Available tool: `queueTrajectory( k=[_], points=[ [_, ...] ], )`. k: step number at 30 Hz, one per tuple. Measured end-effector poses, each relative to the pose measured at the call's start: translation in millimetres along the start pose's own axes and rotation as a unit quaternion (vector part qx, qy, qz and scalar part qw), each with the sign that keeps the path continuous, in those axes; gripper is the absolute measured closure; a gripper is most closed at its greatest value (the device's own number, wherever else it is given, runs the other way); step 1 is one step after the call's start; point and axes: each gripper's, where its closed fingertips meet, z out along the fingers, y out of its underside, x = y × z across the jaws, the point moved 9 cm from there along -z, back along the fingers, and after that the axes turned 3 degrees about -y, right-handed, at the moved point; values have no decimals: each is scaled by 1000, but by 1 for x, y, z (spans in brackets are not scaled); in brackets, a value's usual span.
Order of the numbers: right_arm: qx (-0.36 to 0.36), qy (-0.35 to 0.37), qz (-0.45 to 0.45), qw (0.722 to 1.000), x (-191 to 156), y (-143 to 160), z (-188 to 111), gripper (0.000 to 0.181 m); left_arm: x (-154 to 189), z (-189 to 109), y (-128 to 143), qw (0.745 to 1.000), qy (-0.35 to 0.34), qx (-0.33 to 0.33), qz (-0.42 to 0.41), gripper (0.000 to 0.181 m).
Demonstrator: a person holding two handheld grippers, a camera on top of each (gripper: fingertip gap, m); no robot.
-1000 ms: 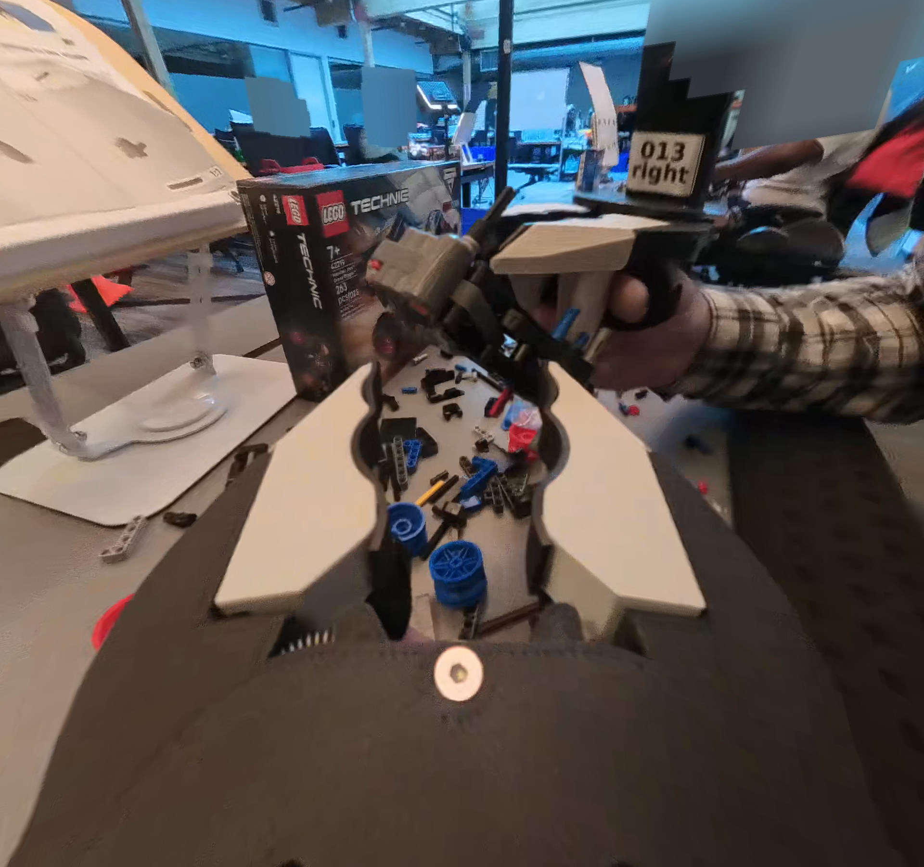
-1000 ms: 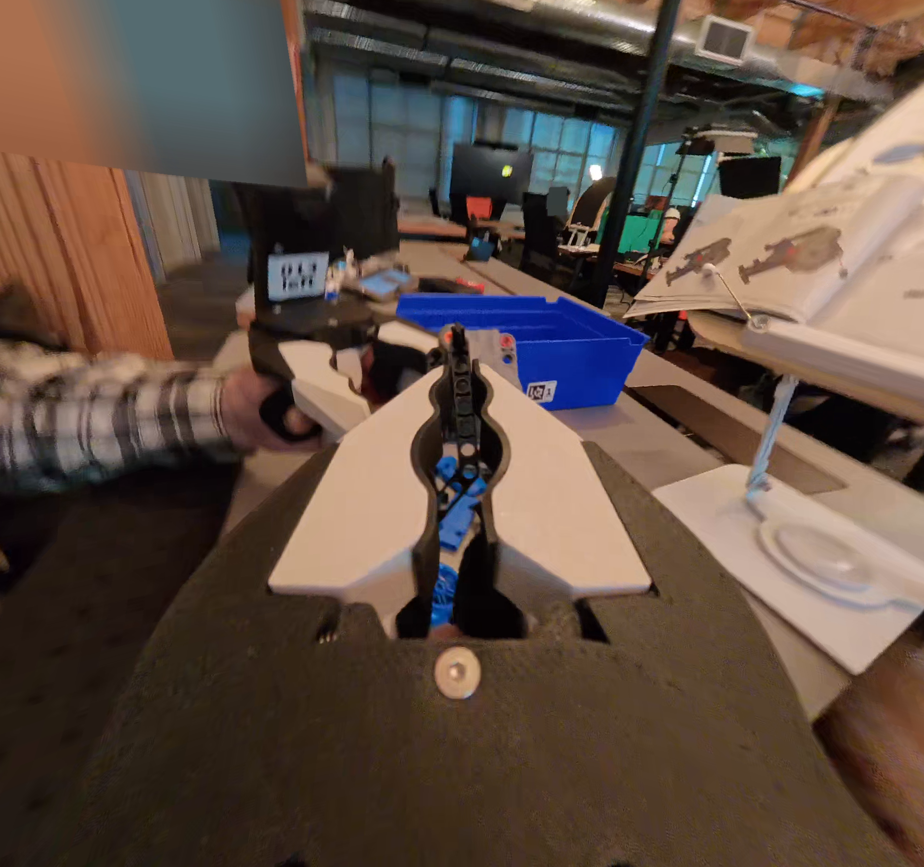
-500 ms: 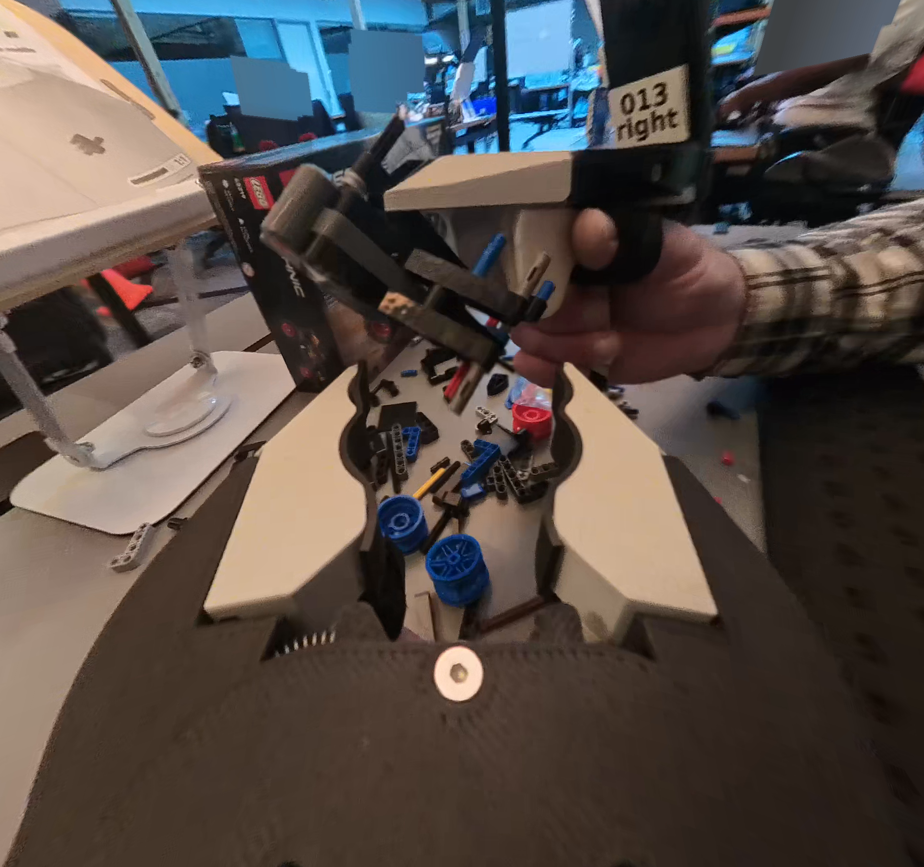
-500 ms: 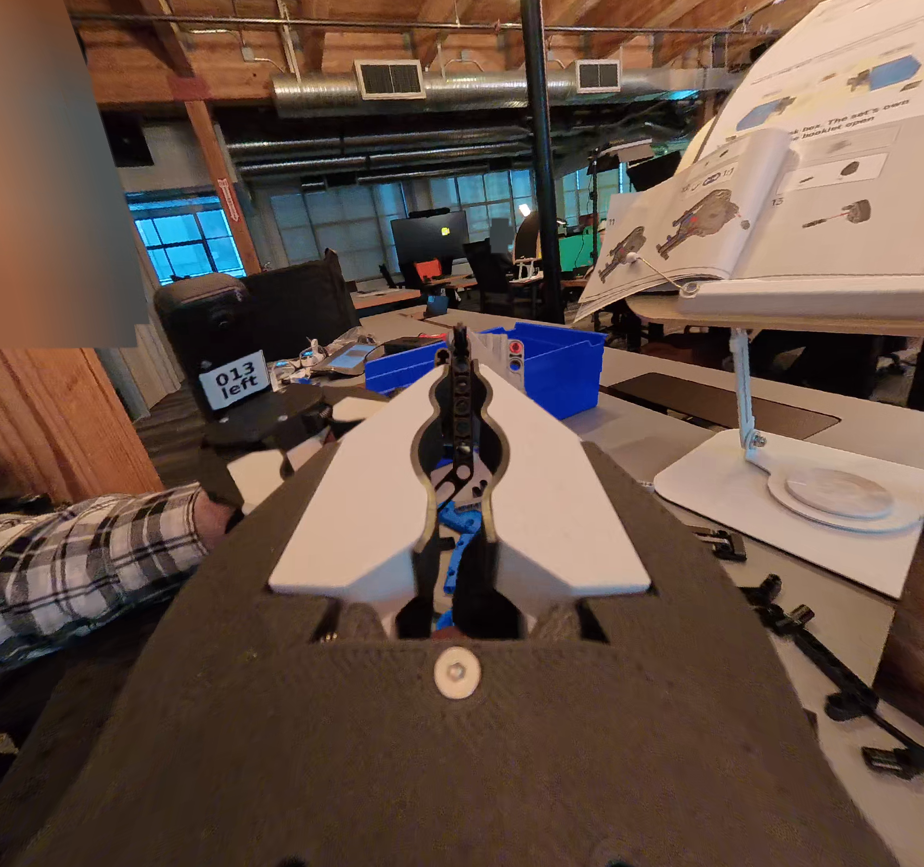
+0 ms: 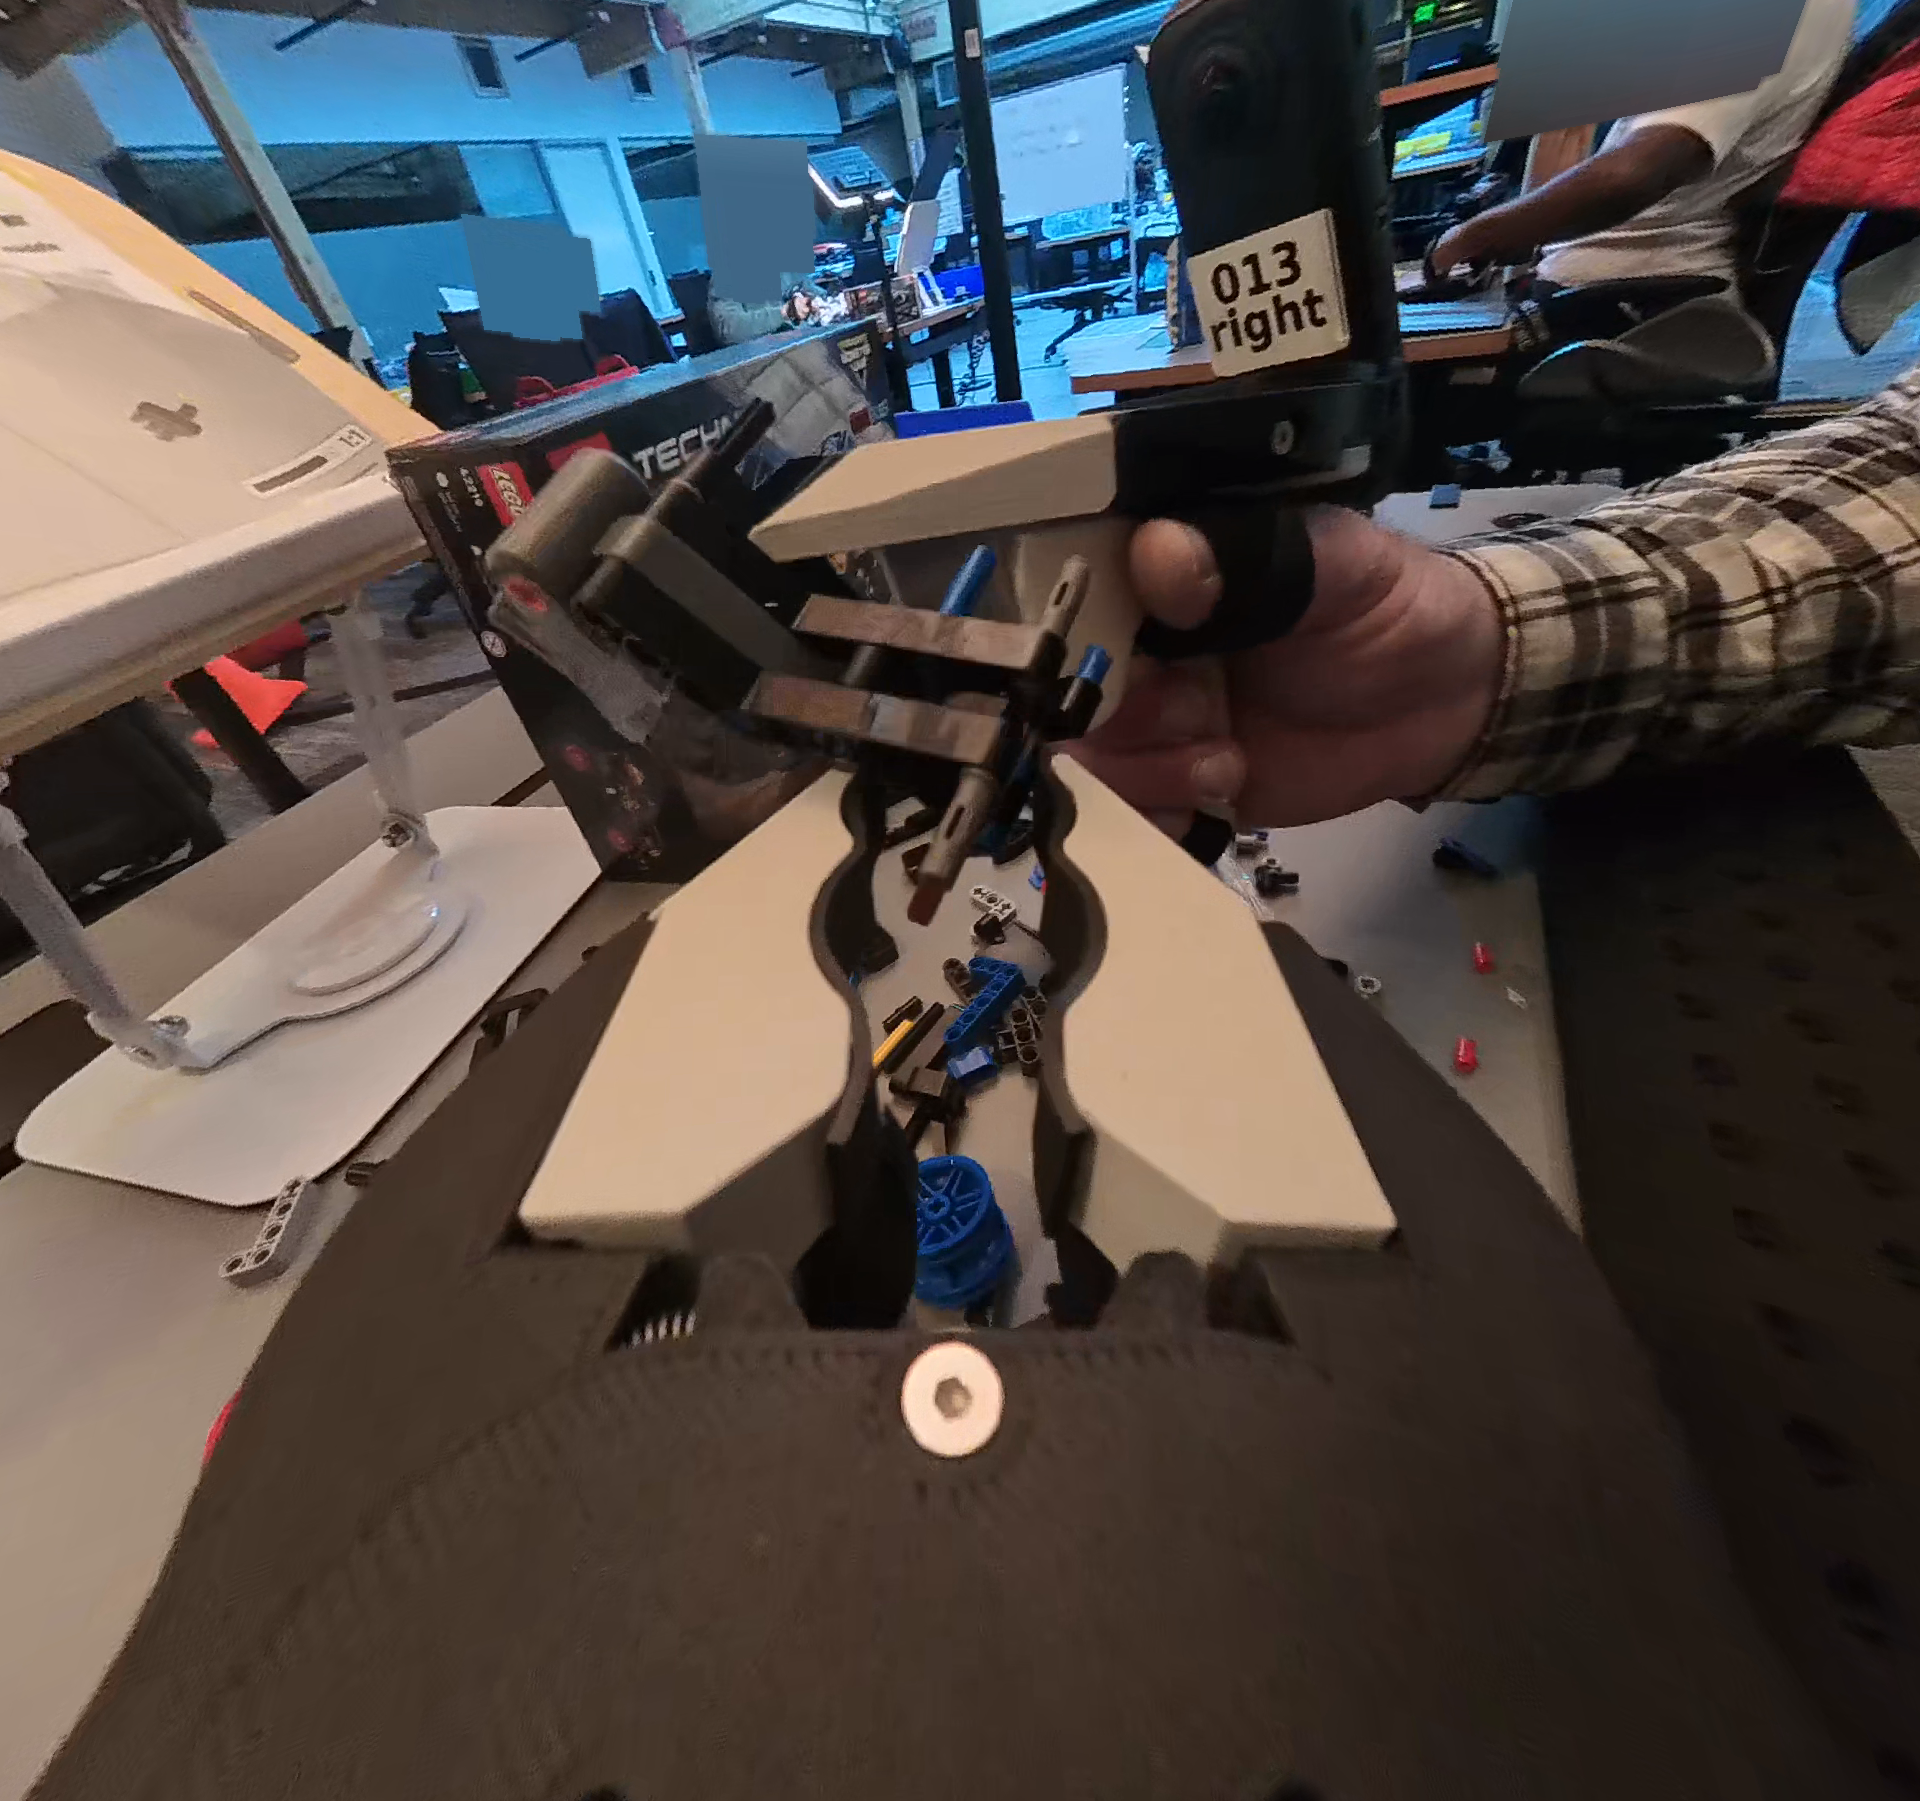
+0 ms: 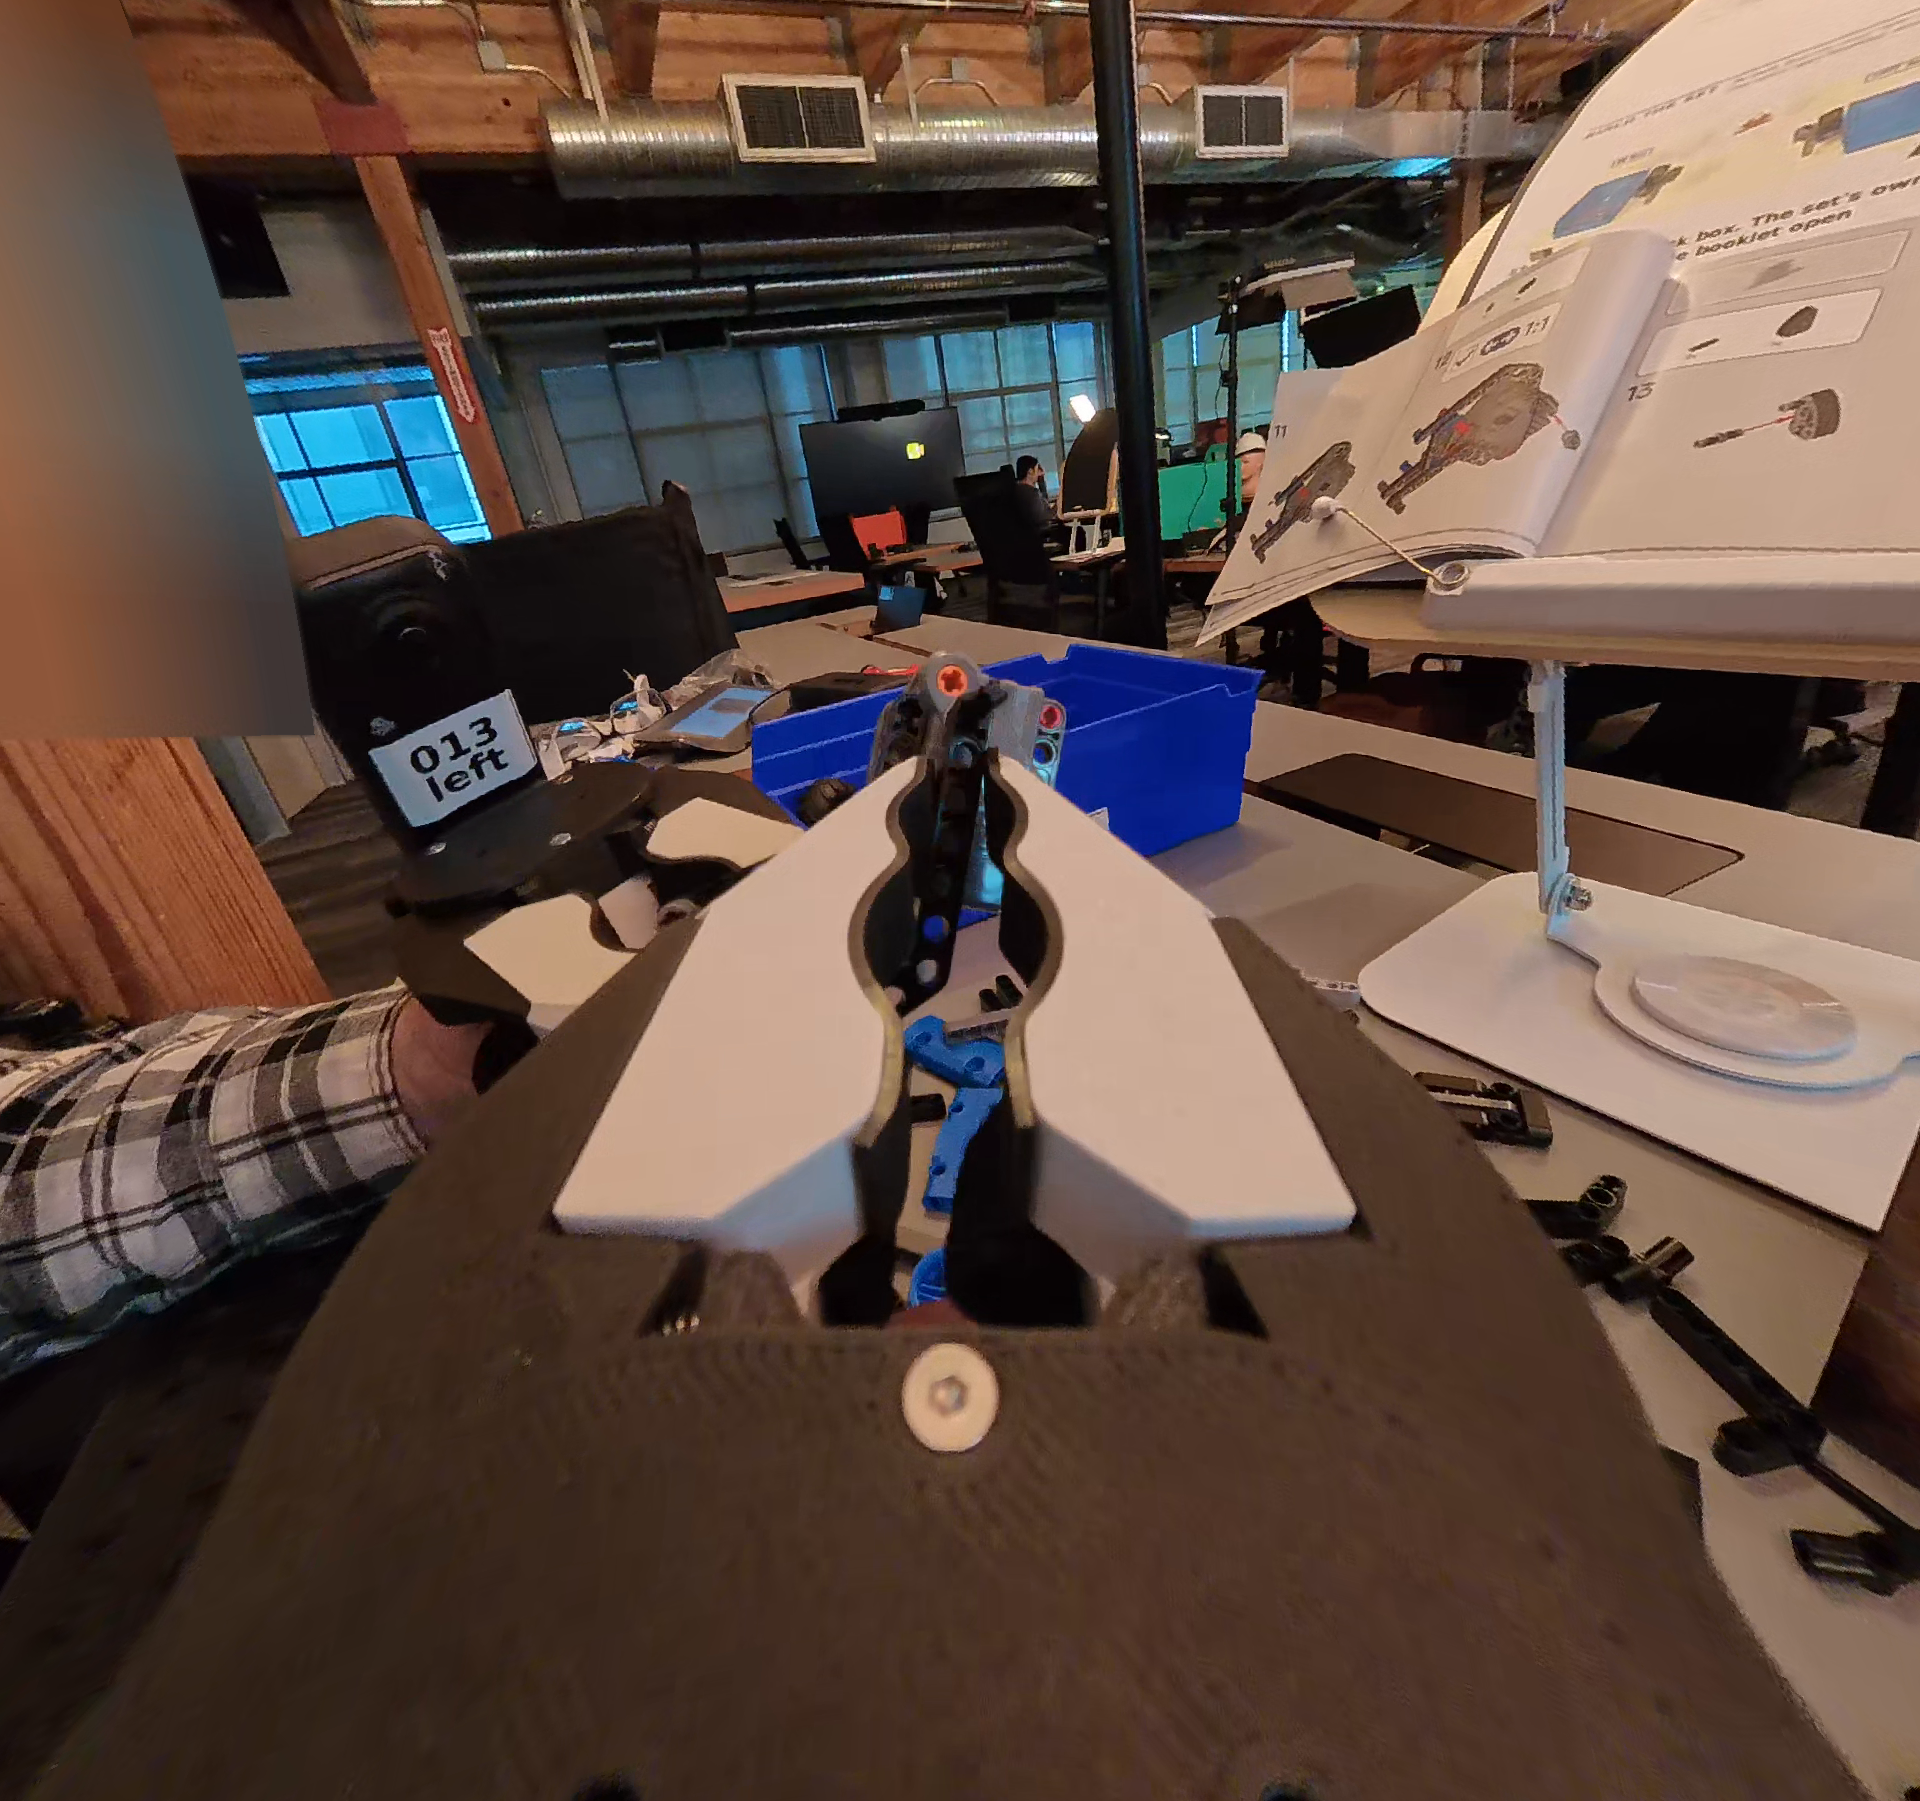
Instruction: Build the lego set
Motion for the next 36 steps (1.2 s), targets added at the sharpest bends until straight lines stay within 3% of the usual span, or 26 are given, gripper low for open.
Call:
queueTrajectory(
  k=[7, 12, 15, 18, 21, 22, 24, 28, 36],
  points=[
    [-19, -42, 10, 999, 4, -2, -2, 171, -3, -7, -2, 997, 65, 18, -47, 157],
    [-38, -109, 46, 992, 24, -11, -14, 142, -7, -19, -7, 978, 164, 58, -116, 157],
    [-46, -172, 115, 977, 27, -7, -15, 133, -4, -24, -12, 948, 262, 80, -164, 157],
    [-67, -270, 177, 944, 13, 3, -10, 127, 3, -24, -14, 912, 348, 82, -199, 156],
    [-71, -336, 201, 917, -1, 9, -7, 134, 7, -23, -13, 874, 420, 85, -228, 156],
    [-67, -353, 211, 909, -4, 8, -7, 144, 6, -23, -13, 866, 431, 90, -236, 156],
    [-57, -352, 209, 911, -5, 7, -7, 146, 5, -21, -11, 854, 446, 98, -250, 157],
    [-35, -329, 187, 925, 0, -1, -11, 149, -1, -16, -11, 858, 427, 111, -262, 157],
    [46, -178, 160, 970, 22, -11, -15, 157, -31, -16, -13, 946, 199, 127, -224, 126]
  ],
)
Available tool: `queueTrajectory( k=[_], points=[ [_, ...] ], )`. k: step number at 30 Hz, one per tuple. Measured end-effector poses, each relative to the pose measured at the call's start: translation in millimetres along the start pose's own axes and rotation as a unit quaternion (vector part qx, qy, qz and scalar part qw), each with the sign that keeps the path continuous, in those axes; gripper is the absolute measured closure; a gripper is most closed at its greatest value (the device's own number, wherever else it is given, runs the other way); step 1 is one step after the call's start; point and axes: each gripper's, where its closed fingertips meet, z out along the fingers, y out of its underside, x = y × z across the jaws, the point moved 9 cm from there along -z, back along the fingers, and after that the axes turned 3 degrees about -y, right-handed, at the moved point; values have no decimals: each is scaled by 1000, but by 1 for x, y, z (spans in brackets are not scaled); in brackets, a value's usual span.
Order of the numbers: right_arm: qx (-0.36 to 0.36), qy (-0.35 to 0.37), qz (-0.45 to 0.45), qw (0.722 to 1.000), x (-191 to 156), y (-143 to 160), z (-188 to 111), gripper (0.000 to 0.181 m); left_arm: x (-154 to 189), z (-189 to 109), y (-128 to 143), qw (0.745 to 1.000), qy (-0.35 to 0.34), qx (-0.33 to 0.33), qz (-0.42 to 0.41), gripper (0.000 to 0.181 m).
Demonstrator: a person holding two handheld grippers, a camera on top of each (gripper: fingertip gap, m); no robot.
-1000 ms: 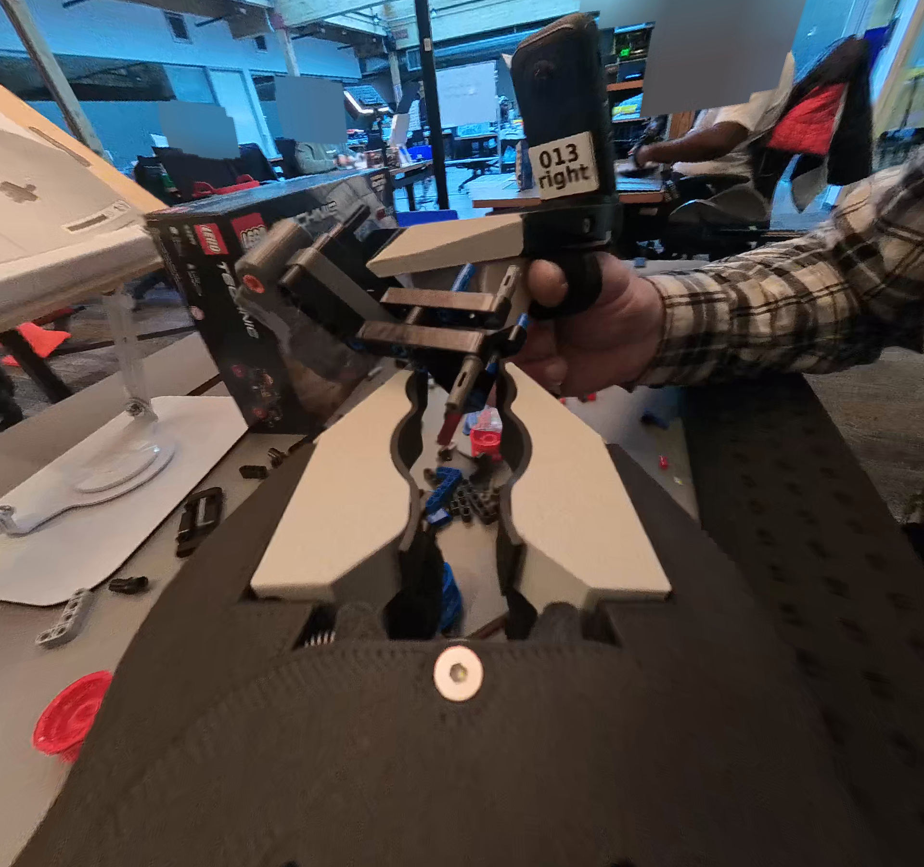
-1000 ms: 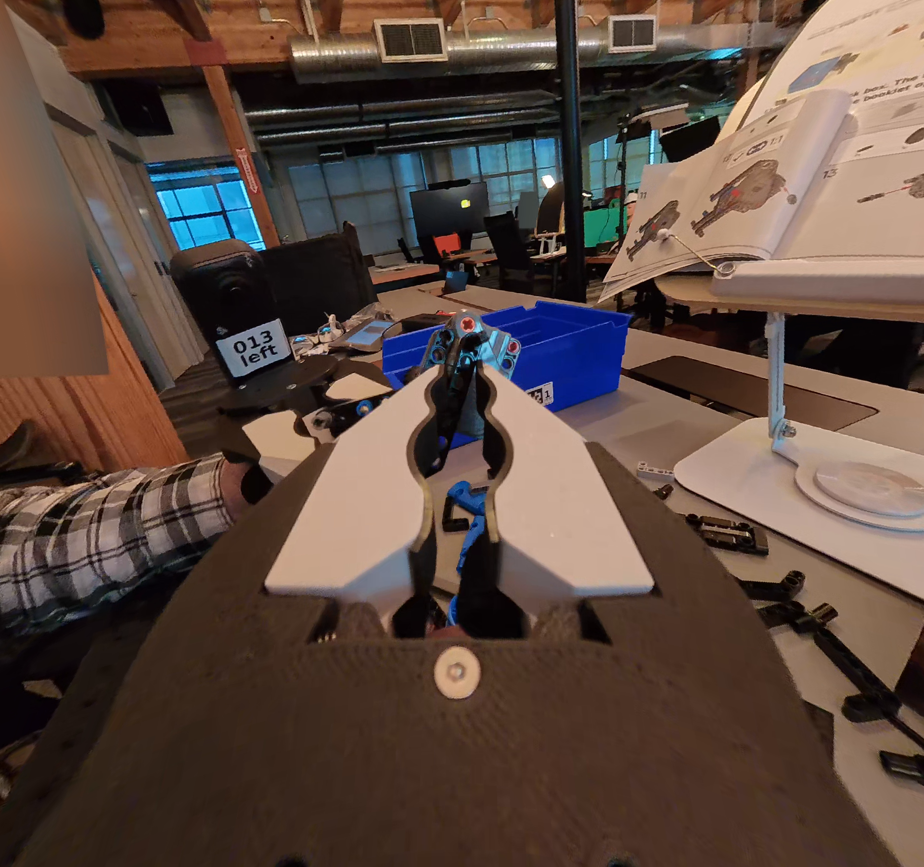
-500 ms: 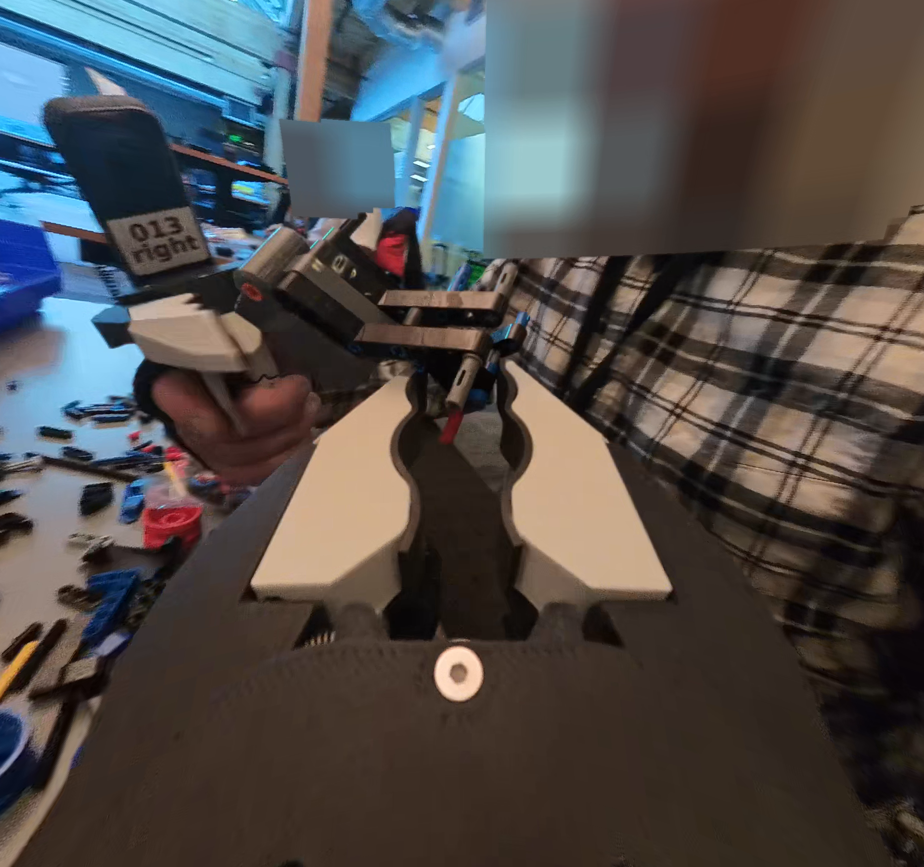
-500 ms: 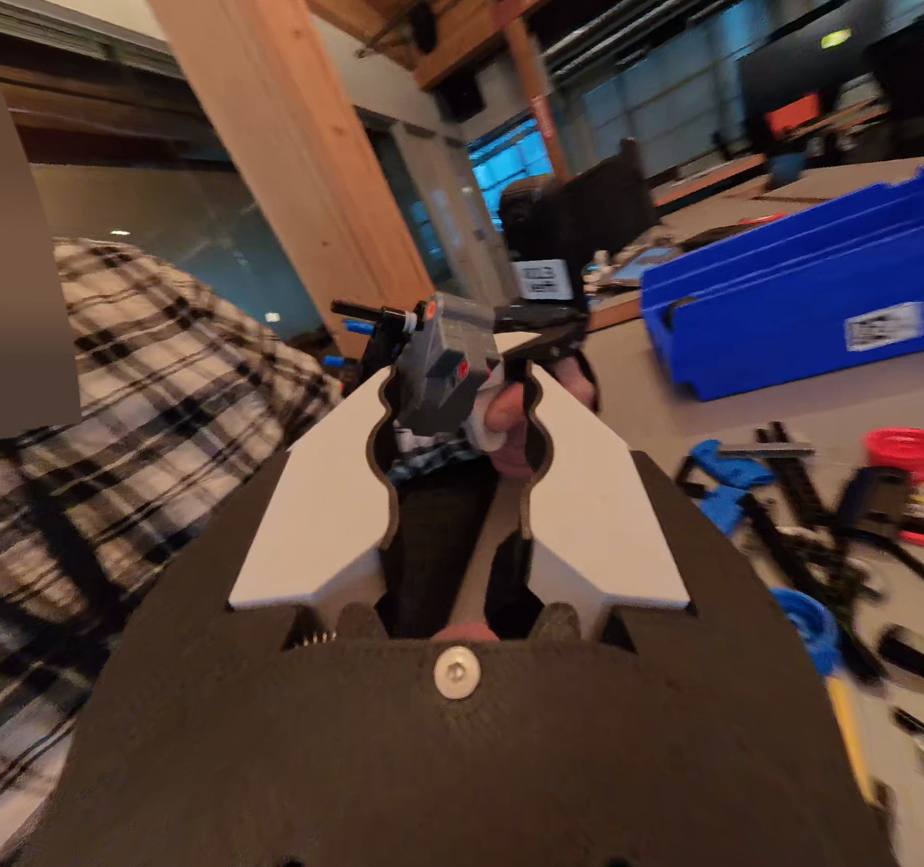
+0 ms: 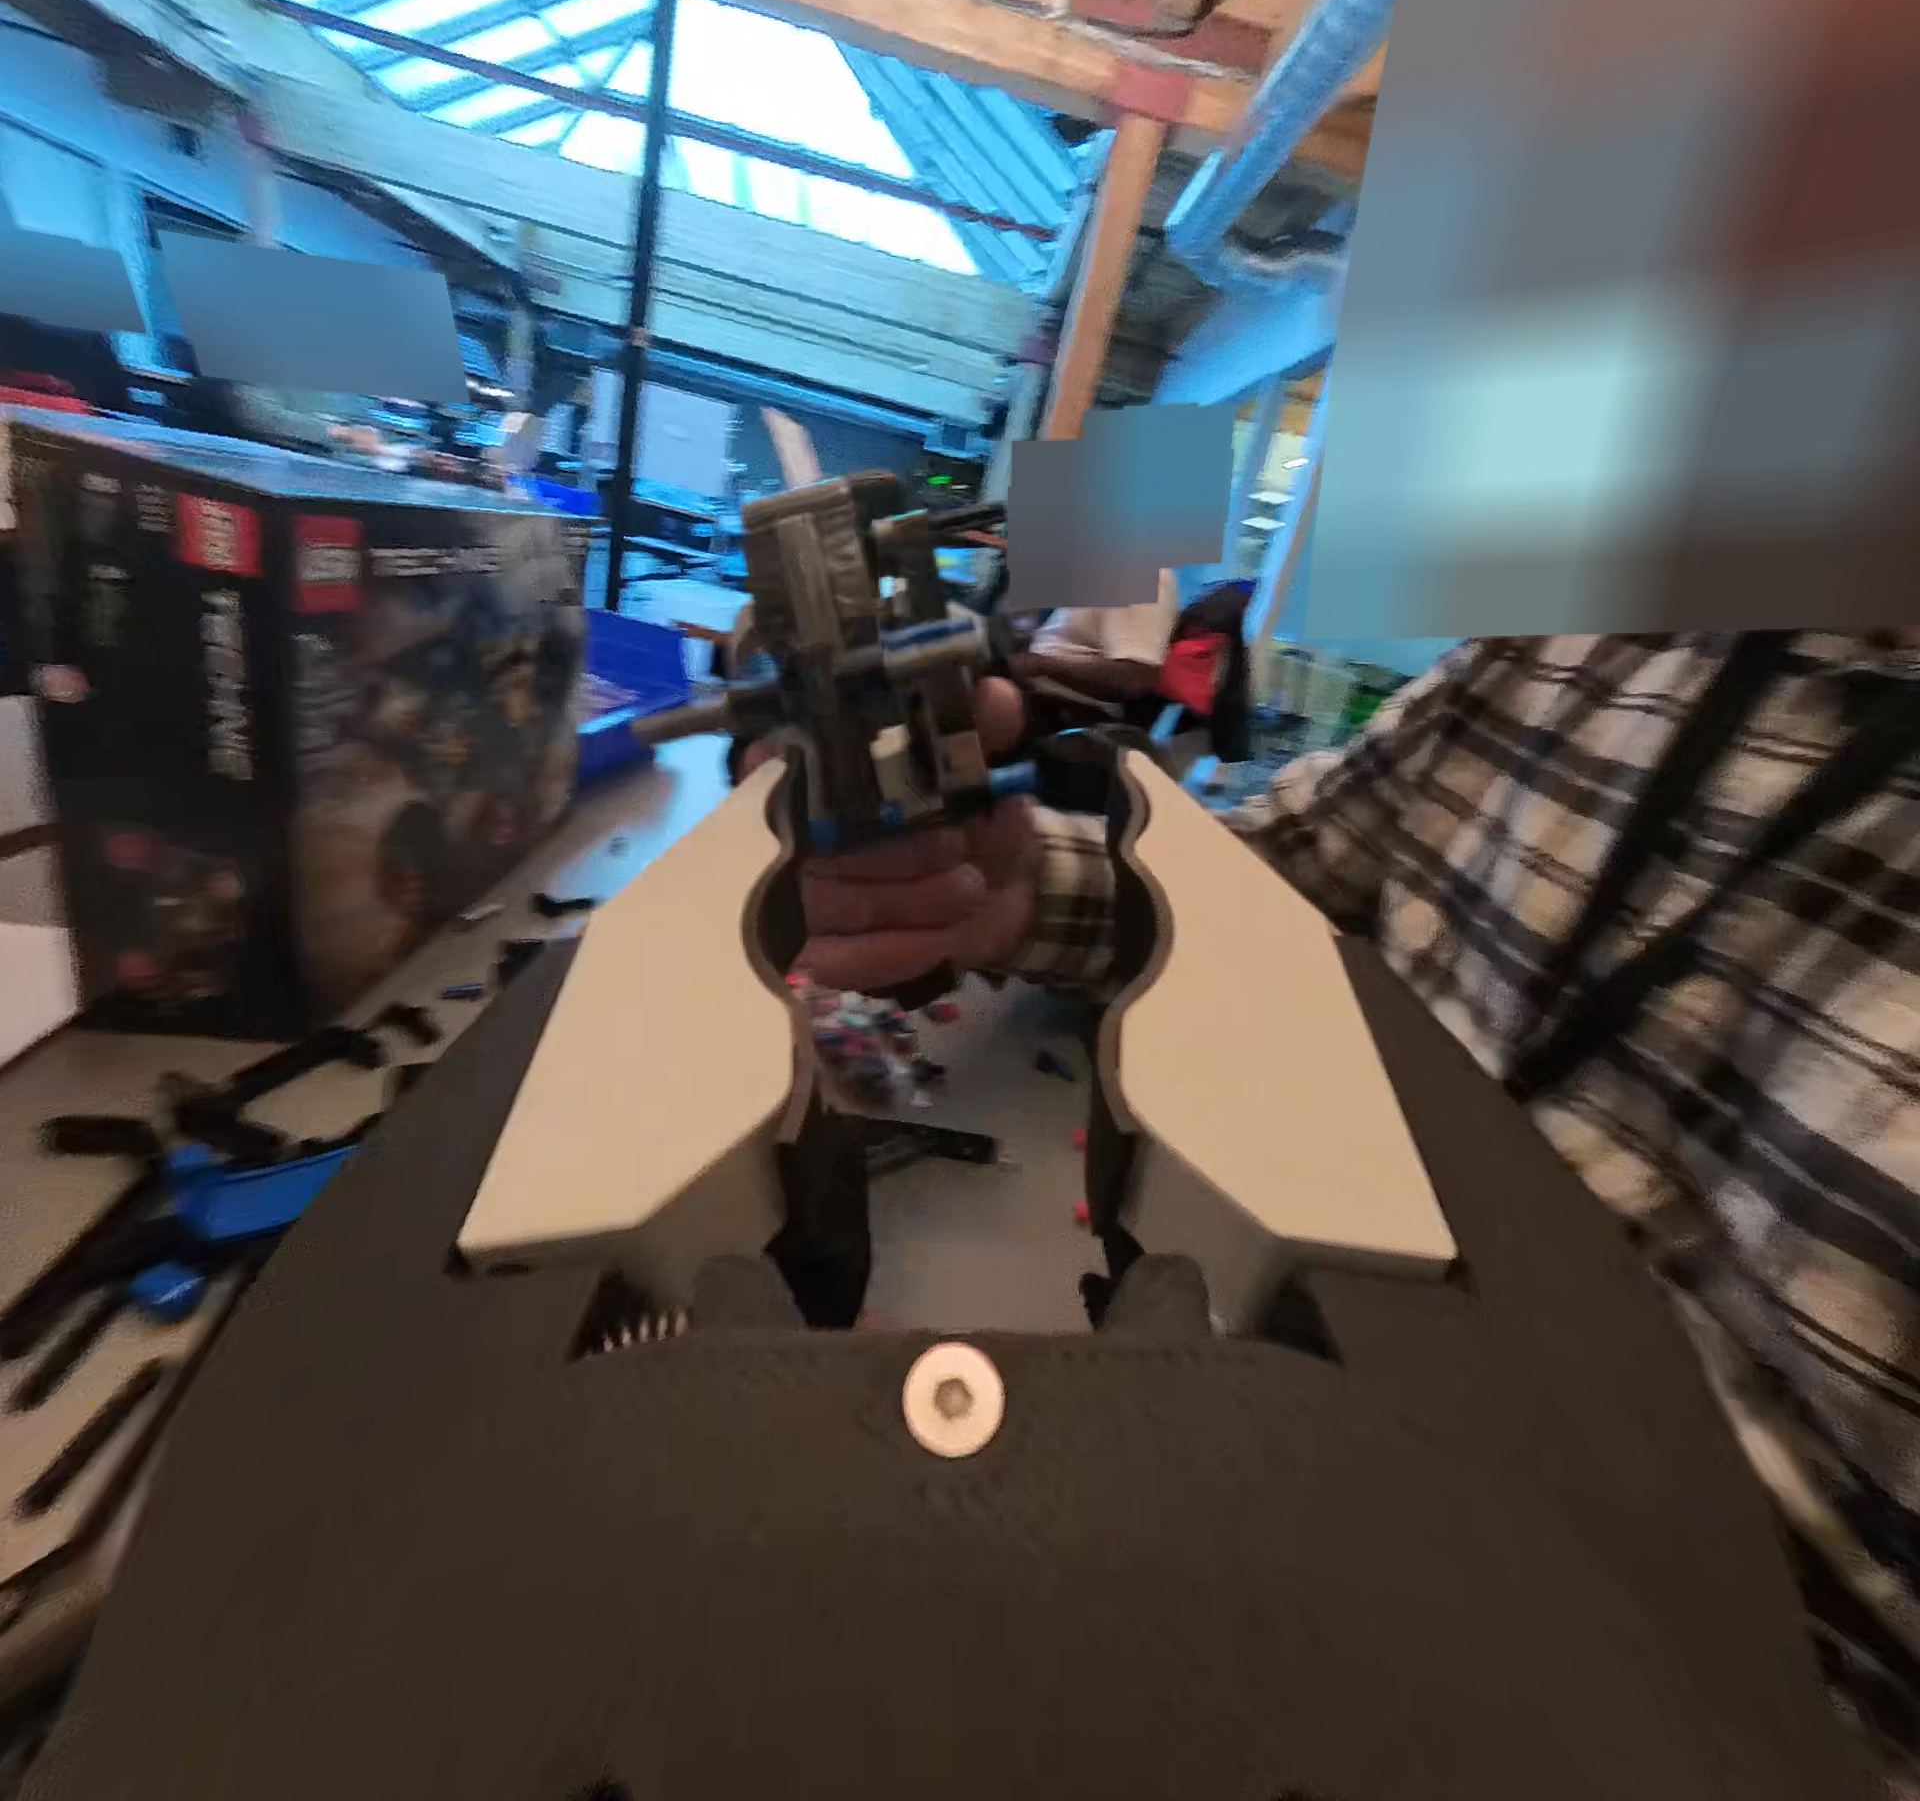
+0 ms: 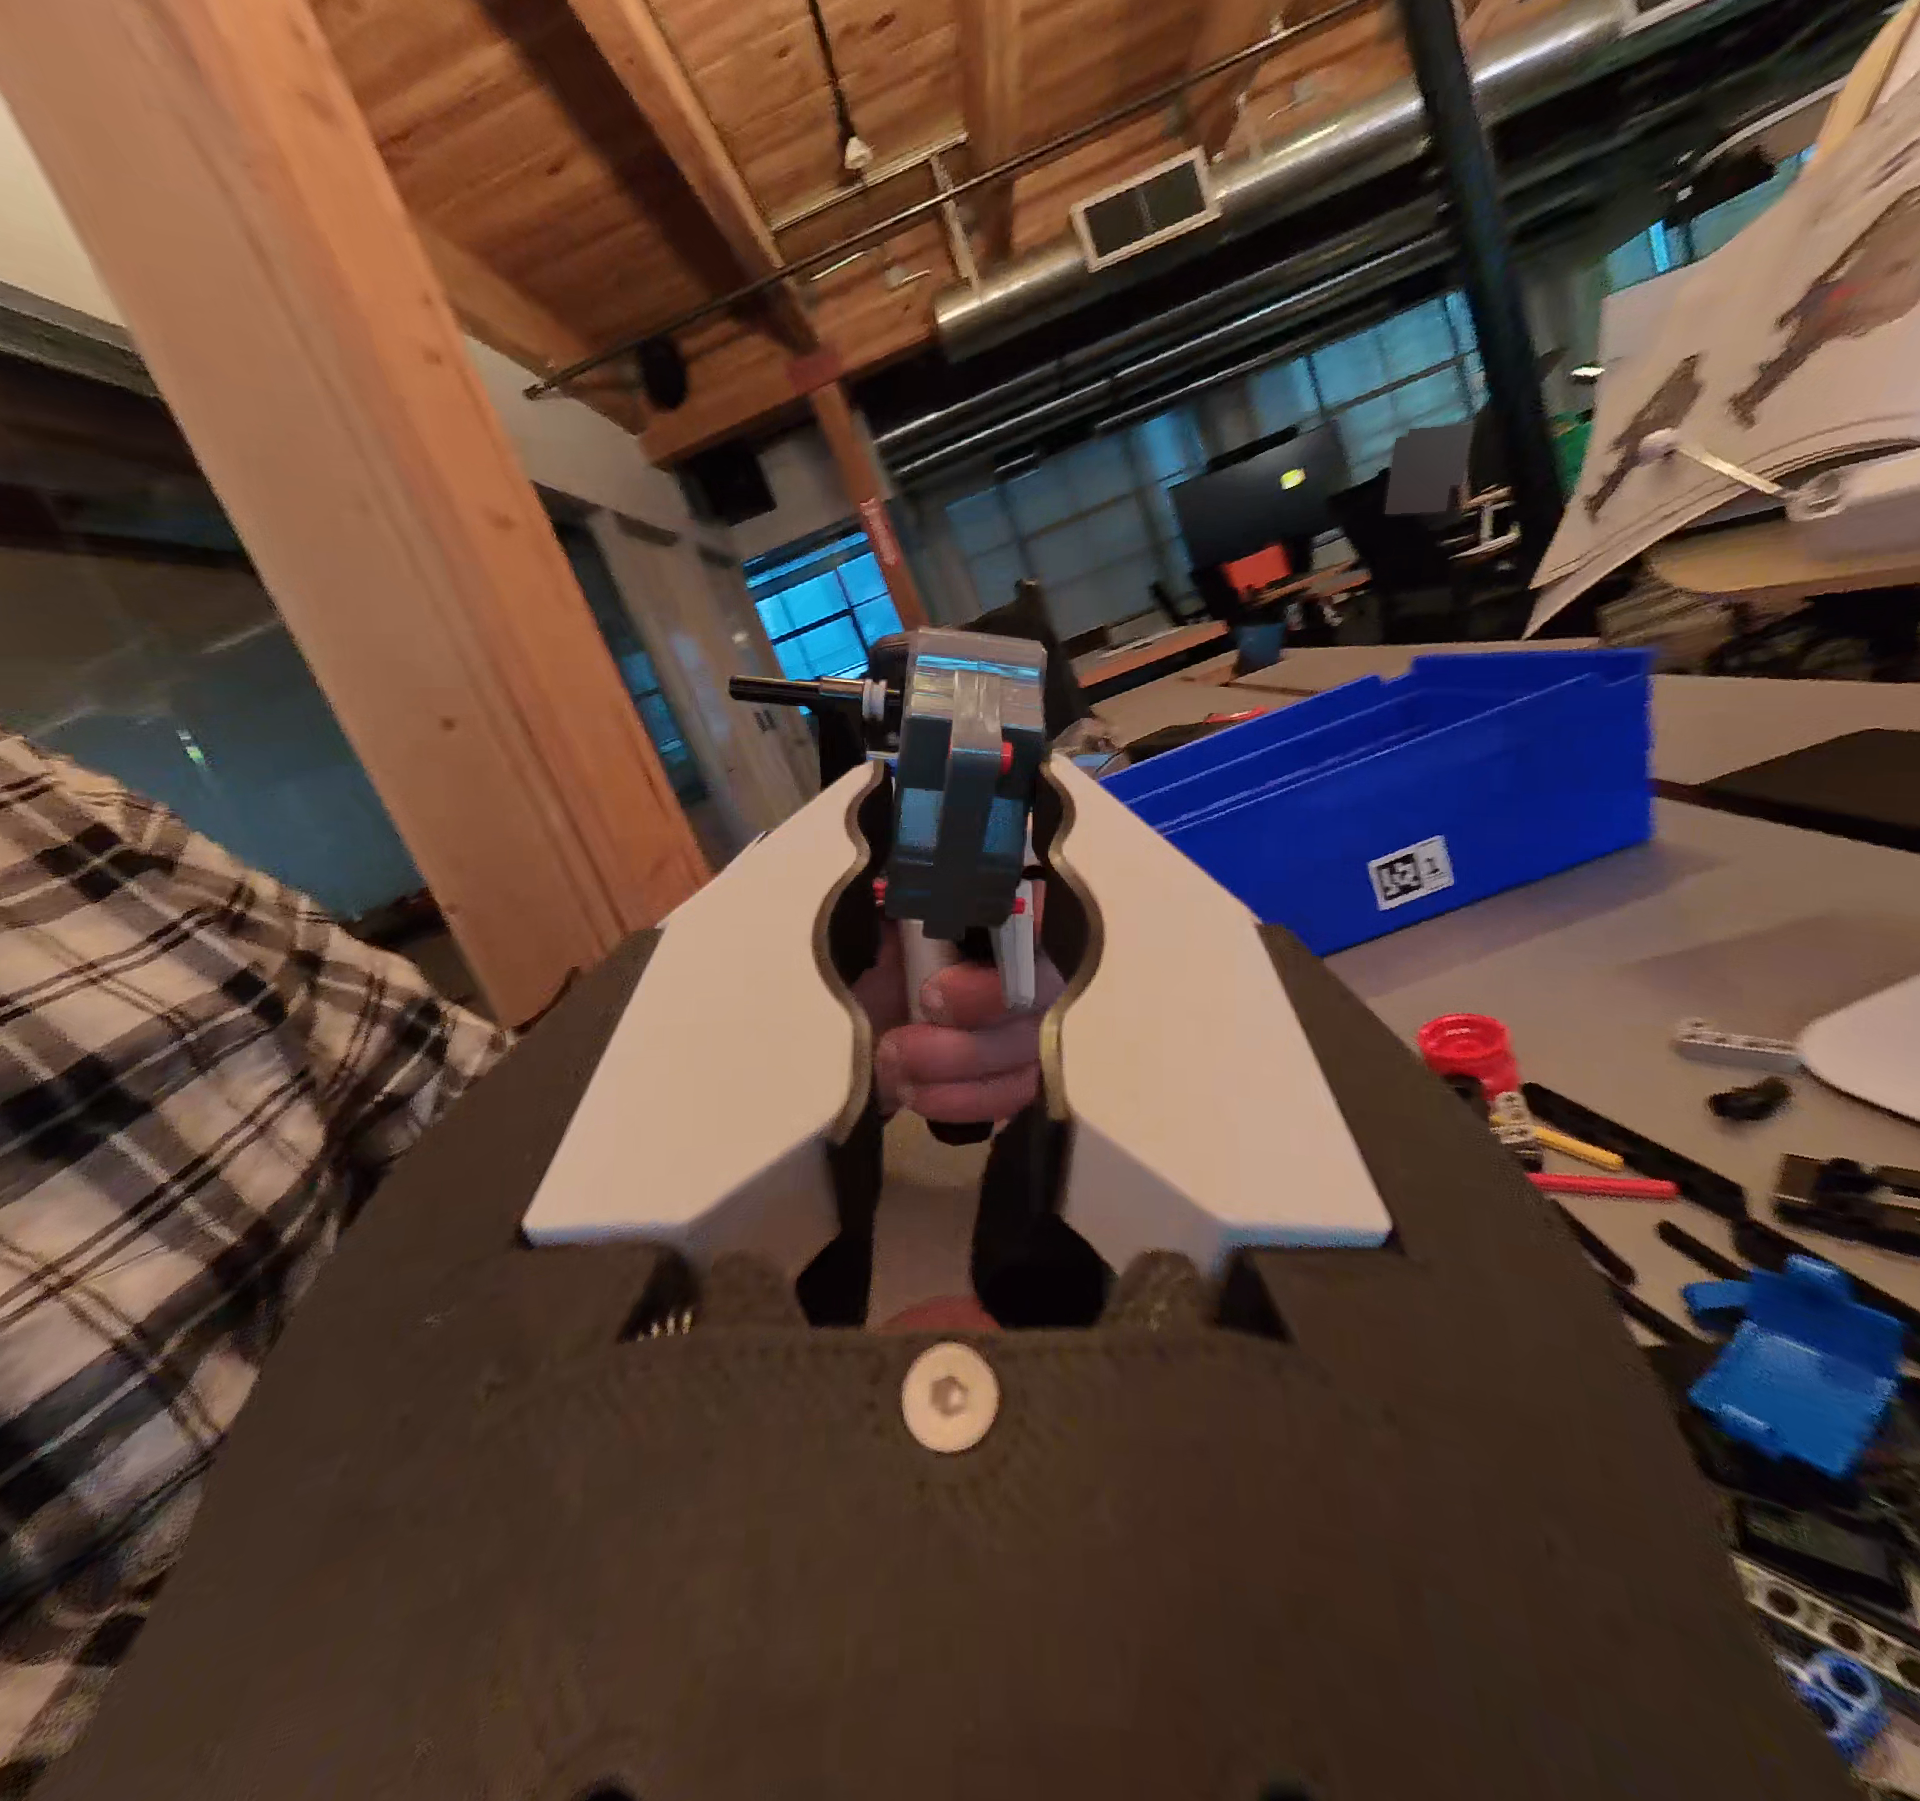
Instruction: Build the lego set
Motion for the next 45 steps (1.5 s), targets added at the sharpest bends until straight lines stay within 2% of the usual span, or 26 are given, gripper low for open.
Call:
queueTrajectory(
  k=[3, 7, 10, 13, 15, 16, 21, 24, 27, 30, 33, 38, 45],
  points=[
    [16, 21, -12, 1000, 1, -3, -3, 157, 1, 7, 3, 996, -61, -24, 59, 114],
    [23, 36, -1, 999, 5, -2, -4, 157, 1, 13, 5, 987, -110, -42, 105, 117],
    [30, 47, 7, 998, 7, 0, -4, 158, 1, 18, 6, 955, -208, -63, 202, 122],
    [32, 51, 9, 998, 7, 2, -2, 158, 3, 22, 7, 924, -263, -73, 266, 123],
    [33, 52, 11, 998, 6, 3, -1, 157, 2, 22, 5, 895, -312, -78, 308, 139],
    [34, 55, 10, 998, 6, 4, 0, 157, 4, 21, 3, 891, -315, -73, 319, 149],
    [34, 63, 16, 997, 7, 5, 0, 157, 0, 20, 0, 891, -316, -76, 317, 152],
    [27, 56, 16, 998, 7, 6, 1, 156, -2, 16, -6, 896, -312, -70, 307, 162],
    [19, 57, 14, 998, 7, 8, 2, 156, -4, 13, -10, 900, -307, -77, 301, 162],
    [8, 55, 20, 998, 9, 10, 2, 157, -8, 10, -12, 904, -315, -65, 282, 160],
    [12, 54, 24, 998, 9, 10, 2, 158, -9, 8, -14, 898, -329, -60, 286, 143],
    [17, 57, 31, 998, 12, 10, 0, 158, -8, 10, -13, 880, -350, -68, 314, 126],
    [19, 36, 47, 998, 12, 10, 0, 158, -1, 12, -15, 873, -340, -70, 342, 130]
  ],
)
